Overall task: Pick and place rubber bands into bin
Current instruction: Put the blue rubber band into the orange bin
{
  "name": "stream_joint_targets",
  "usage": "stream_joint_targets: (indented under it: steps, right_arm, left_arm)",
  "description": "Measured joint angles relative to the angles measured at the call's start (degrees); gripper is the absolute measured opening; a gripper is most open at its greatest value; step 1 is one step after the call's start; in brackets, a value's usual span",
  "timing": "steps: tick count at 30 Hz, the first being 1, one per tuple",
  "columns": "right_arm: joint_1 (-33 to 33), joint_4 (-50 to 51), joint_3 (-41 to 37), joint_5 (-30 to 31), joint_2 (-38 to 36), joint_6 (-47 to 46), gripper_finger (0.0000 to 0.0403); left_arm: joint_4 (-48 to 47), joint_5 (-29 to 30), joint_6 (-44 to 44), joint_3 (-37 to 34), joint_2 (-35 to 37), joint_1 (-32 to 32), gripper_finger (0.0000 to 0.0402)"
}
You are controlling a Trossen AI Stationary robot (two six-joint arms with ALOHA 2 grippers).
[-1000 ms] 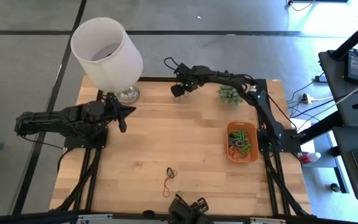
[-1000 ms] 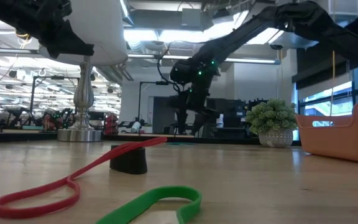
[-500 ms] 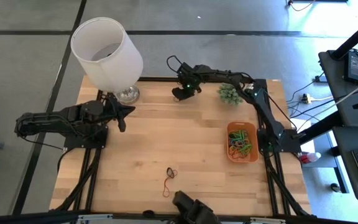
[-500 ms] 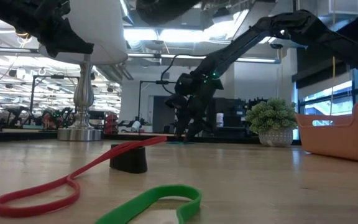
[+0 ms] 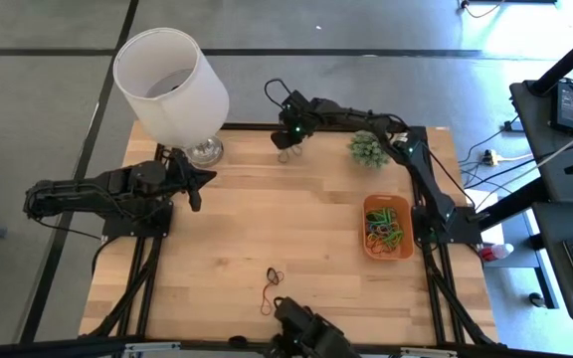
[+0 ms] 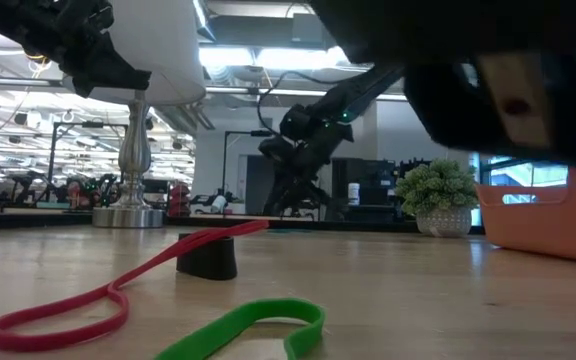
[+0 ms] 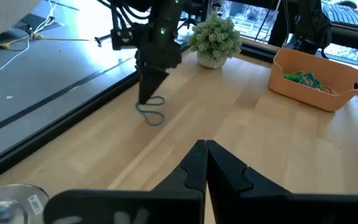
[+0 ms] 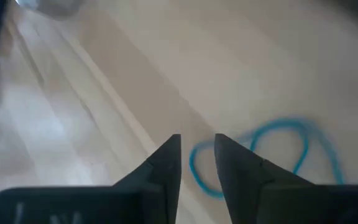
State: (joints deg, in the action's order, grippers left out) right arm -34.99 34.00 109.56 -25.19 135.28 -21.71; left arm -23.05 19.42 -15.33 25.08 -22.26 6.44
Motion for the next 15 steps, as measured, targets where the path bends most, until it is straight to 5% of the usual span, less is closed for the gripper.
stream_joint_targets:
  steps: [7,12,15]
  right_arm:
    - [-1.99,5.69,5.04,0.49,-0.07,8.41,0.0110]
    - [-2.16,14.75,6.26,13.40,-0.07,20.93,0.0110]
    - [-2.16,15.97,5.49,16.18,0.11,24.35,0.0110]
  left_arm:
    - [-0.22,0.00,-0.03,0.00,0.00,0.00,0.0002]
    - [-0.97,0.00,-1.34,0.00,0.00,0.00,0.0002]
    - [-1.29,0.00,-1.95,0.00,0.00,0.00,0.0002]
